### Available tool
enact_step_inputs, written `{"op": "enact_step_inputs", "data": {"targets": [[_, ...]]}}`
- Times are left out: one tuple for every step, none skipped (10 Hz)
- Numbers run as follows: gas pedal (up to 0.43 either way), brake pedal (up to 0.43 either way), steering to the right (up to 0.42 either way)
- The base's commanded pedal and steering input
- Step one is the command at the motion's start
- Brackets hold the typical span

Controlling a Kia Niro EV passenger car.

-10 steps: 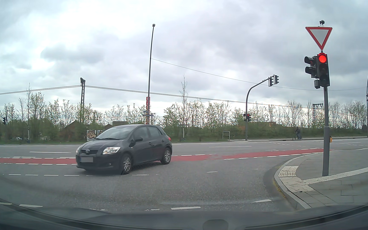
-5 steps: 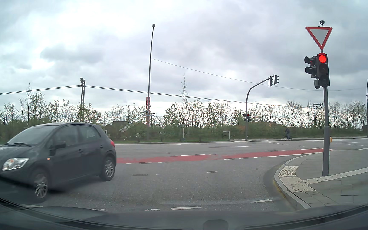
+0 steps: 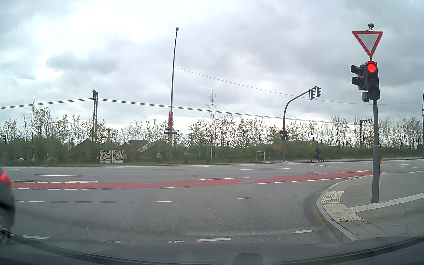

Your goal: Follow the waypoints while adhering to traffic rules and regulations

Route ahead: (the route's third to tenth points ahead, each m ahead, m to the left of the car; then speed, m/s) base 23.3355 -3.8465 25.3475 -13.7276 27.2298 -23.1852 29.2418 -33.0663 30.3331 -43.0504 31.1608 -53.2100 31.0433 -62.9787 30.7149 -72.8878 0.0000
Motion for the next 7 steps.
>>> {"op": "enact_step_inputs", "data": {"targets": [[0.000,0.000,0.001],[0.000,0.000,0.001],[0.000,0.000,0.001],[0.000,0.000,0.001],[0.000,0.000,0.001],[0.000,0.000,0.001],[0.000,0.000,0.001]]}}
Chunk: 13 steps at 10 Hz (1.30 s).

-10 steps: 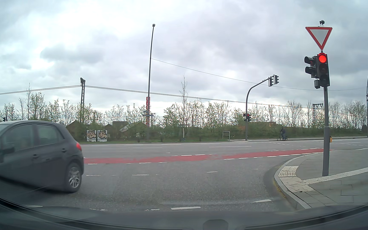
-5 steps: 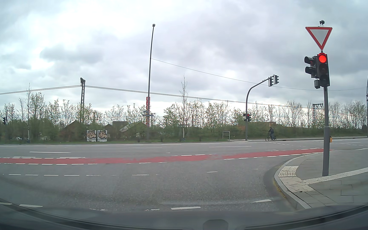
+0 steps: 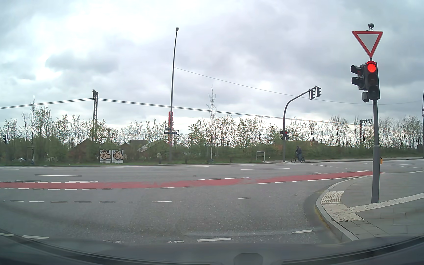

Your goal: Follow the waypoints while adhering to traffic rules and regulations

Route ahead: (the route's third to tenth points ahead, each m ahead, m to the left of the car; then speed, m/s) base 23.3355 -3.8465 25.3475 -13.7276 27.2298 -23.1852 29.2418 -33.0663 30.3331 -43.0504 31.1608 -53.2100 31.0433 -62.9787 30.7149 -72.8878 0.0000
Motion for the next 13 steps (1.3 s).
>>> {"op": "enact_step_inputs", "data": {"targets": [[0.000,0.000,0.001],[0.000,0.000,0.001],[0.000,0.000,0.001],[0.000,0.000,0.001],[0.000,0.000,0.001],[0.000,0.000,0.001],[0.000,0.000,0.001],[0.000,0.000,0.001],[0.000,0.000,0.001],[0.000,0.006,0.001],[0.000,0.000,0.001],[0.000,0.000,0.001],[0.000,0.000,0.001]]}}
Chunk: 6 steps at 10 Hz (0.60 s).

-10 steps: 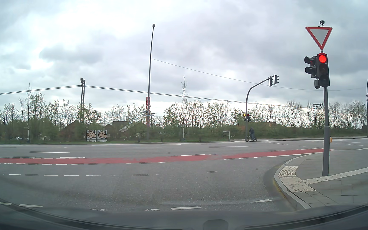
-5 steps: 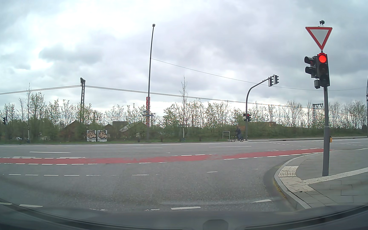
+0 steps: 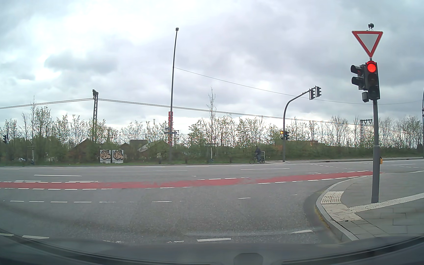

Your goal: Follow the waypoints while adhering to traffic rules and regulations

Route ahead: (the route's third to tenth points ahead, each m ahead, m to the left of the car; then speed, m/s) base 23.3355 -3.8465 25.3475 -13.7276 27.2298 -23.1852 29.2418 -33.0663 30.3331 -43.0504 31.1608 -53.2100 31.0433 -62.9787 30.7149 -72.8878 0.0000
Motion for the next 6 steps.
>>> {"op": "enact_step_inputs", "data": {"targets": [[0.000,0.000,0.001],[0.000,0.000,0.000],[0.000,0.006,0.001],[0.000,0.000,0.001],[0.000,0.000,0.001],[0.000,0.006,0.001]]}}
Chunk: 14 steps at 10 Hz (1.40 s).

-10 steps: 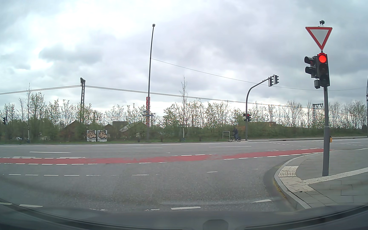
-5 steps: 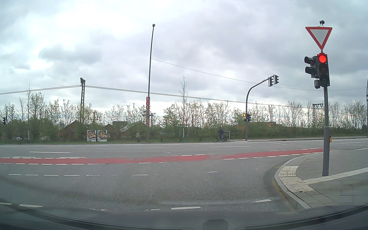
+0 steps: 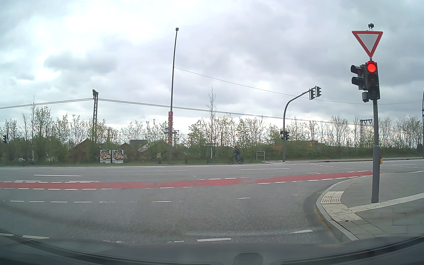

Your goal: Follow the waypoints while adhering to traffic rules and regulations

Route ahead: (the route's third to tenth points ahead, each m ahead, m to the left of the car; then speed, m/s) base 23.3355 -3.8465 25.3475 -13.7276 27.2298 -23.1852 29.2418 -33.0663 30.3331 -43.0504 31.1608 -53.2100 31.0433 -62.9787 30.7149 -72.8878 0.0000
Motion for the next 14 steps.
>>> {"op": "enact_step_inputs", "data": {"targets": [[0.000,0.000,0.000],[0.000,0.000,0.000],[0.000,0.000,0.001],[0.000,0.006,0.001],[0.000,0.000,0.001],[0.000,0.000,0.001],[0.000,0.000,0.001],[0.000,0.000,0.000],[0.000,0.006,0.001],[0.000,0.000,0.001],[0.000,0.000,0.001],[0.000,0.000,0.001],[0.000,0.006,0.001],[0.000,0.000,0.001]]}}
